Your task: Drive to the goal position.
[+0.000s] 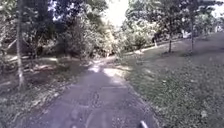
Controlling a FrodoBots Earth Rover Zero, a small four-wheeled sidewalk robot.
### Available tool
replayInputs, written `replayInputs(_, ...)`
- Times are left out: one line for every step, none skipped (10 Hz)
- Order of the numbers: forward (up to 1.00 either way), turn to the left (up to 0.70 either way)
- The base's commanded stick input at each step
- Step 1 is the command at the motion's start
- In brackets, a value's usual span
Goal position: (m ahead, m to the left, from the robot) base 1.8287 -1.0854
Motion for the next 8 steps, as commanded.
replayInputs(0.50, 0.00)
replayInputs(0.50, 0.00)
replayInputs(0.50, 0.00)
replayInputs(0.50, 0.00)
replayInputs(0.50, 0.00)
replayInputs(0.50, 0.00)
replayInputs(0.50, 0.00)
replayInputs(0.50, 0.00)
